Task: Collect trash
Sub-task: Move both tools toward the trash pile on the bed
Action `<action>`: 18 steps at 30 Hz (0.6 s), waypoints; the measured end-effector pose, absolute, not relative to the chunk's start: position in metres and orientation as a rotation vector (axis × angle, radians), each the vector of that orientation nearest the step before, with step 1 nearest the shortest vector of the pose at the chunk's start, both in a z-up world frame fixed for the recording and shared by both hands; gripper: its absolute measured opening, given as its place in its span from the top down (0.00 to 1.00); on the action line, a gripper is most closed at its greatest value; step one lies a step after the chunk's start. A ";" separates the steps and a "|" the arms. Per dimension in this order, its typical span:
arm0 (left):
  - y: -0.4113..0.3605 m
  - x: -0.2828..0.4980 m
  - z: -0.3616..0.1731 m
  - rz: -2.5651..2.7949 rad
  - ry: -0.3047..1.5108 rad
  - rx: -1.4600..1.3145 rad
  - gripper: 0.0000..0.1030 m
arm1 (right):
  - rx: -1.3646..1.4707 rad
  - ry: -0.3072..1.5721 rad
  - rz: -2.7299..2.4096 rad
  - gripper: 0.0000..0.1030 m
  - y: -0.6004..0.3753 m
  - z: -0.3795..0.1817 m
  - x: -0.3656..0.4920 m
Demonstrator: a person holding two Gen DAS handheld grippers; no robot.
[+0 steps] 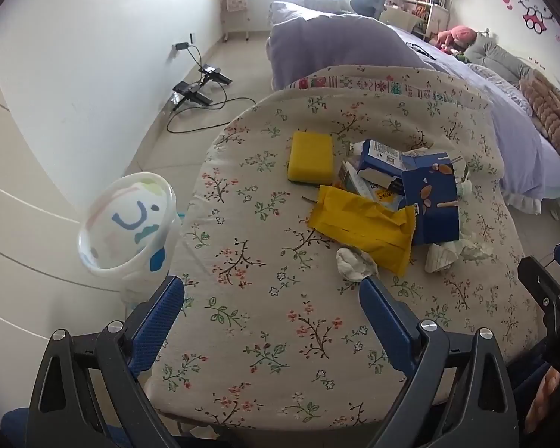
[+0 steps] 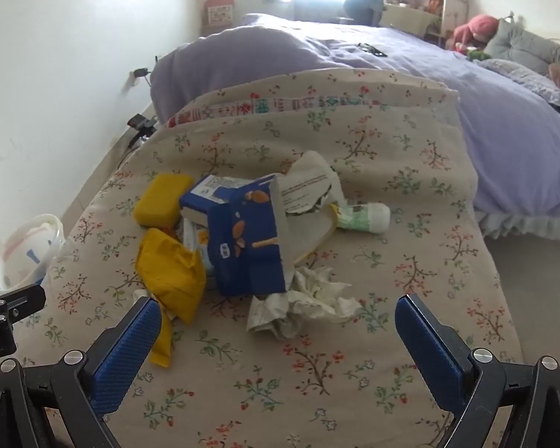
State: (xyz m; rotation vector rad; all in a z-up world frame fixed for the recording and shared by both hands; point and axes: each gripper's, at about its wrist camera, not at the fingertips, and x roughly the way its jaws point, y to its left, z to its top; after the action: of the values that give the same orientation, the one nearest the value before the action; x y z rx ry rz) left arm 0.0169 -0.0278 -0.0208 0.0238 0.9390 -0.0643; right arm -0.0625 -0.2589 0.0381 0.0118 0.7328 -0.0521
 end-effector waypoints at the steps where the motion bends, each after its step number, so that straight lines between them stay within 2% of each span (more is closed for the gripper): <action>1: -0.027 0.017 -0.021 -0.064 0.937 0.023 0.06 | 0.009 0.730 -0.056 0.00 -0.261 0.038 -0.064; 18: -0.030 0.023 -0.031 -0.094 0.966 -0.013 0.06 | -0.009 0.722 -0.084 0.00 -0.264 0.041 -0.070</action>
State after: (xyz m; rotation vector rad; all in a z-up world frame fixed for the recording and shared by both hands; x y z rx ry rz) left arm 0.0231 -0.0297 -0.0313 -0.0129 0.9659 -0.0943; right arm -0.0697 -0.2636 0.0410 -0.0093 0.7224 -0.0842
